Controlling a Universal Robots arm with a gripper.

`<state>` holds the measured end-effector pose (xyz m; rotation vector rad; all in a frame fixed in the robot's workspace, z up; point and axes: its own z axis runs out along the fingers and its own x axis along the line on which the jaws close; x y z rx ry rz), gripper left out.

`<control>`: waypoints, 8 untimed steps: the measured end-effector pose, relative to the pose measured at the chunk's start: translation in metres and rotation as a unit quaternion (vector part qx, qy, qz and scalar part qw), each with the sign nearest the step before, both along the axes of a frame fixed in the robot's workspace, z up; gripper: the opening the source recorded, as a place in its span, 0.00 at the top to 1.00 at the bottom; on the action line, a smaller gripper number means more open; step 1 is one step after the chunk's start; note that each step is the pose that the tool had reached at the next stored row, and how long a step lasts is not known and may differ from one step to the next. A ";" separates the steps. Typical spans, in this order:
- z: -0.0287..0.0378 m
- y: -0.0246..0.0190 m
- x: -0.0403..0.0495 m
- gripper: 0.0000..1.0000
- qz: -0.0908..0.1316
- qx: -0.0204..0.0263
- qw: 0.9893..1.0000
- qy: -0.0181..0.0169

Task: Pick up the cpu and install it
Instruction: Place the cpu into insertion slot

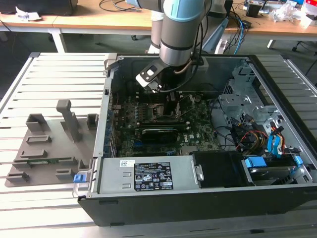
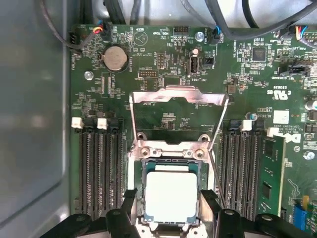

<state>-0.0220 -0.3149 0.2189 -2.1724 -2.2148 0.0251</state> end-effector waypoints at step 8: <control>0.0153 0.0001 0.0000 0.77 0.000 0.000 1.000 0.000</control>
